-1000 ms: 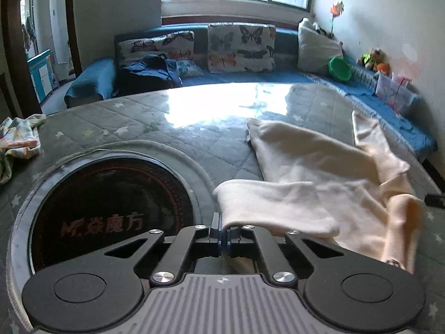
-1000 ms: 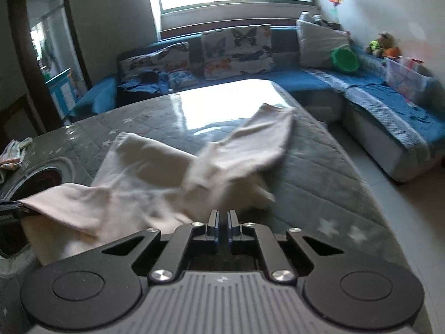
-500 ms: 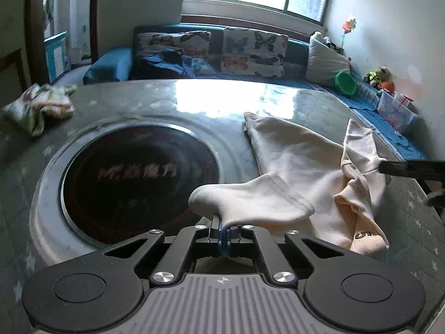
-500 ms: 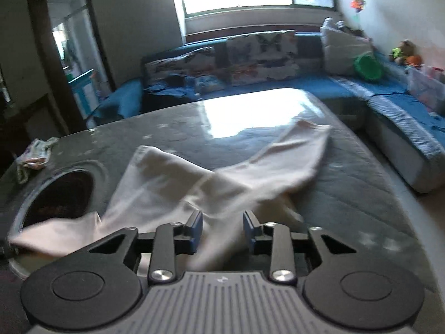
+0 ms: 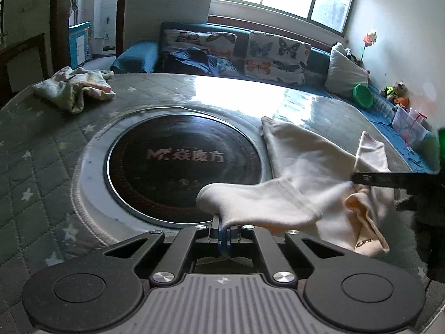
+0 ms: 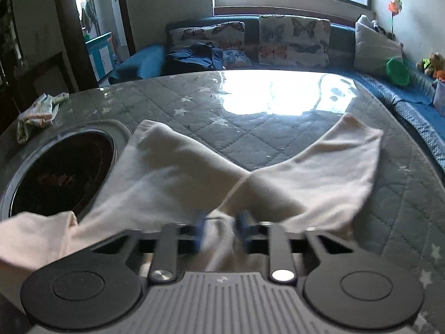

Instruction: Fold clothes

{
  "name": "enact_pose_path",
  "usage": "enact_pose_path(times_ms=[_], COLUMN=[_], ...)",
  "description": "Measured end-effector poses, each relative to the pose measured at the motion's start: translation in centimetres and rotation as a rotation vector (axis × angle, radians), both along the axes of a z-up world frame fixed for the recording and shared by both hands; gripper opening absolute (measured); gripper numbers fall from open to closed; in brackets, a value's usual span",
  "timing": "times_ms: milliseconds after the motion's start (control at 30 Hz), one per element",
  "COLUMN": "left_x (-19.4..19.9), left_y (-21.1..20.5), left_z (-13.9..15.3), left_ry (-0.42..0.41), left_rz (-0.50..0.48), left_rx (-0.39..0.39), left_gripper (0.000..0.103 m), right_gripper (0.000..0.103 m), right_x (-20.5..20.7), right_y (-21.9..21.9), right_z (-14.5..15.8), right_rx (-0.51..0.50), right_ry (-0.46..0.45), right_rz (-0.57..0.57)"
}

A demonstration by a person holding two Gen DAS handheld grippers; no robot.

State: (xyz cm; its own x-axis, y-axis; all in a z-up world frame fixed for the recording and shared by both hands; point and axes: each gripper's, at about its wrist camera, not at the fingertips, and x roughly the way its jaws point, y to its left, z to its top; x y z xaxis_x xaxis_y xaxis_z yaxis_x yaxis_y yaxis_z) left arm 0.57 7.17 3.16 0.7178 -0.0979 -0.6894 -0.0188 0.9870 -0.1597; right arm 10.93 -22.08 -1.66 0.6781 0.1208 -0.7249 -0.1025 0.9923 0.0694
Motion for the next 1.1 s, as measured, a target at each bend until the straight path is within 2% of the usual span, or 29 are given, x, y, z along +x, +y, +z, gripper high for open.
enact_pose_path(times_ms=[333,533,700,900,933,1033,1100], left_x=[-2.1,-3.7,-5.2,-6.7,-7.0,-7.5,-7.9], left_y=[2.1,3.2,4.0,5.3,5.5,6.0,6.2], left_z=[0.3,0.3,-0.4,-1.0,-1.1,-1.5,-1.8], left_ry=[-0.003,0.009,0.037,0.058,0.06,0.074,0.083], left_rz=[0.01,0.004,0.006,0.037,0.042,0.055,0.062], left_rx=[-0.008,-0.008,0.011,0.016,0.017,0.015,0.015], left_gripper=[0.003,0.003,0.004,0.004,0.004,0.004,0.004], right_gripper=[0.009,0.009,0.009,0.02,0.02,0.031,0.031], right_x=[-7.8,-12.3,-14.8,-15.2,-14.9,-13.5,-12.1], right_y=[-3.3,-5.1,-4.8,-4.5,-4.4,-4.2,-4.0], right_z=[2.2,2.2,1.4,2.3,2.6,3.3,3.6], right_rx=[-0.003,0.018,0.034,0.079,0.084,0.102,0.097], right_ry=[-0.048,-0.015,0.045,0.024,0.016,-0.011,-0.028], right_rz=[-0.021,-0.031,0.03,0.045,0.045,0.036,0.028])
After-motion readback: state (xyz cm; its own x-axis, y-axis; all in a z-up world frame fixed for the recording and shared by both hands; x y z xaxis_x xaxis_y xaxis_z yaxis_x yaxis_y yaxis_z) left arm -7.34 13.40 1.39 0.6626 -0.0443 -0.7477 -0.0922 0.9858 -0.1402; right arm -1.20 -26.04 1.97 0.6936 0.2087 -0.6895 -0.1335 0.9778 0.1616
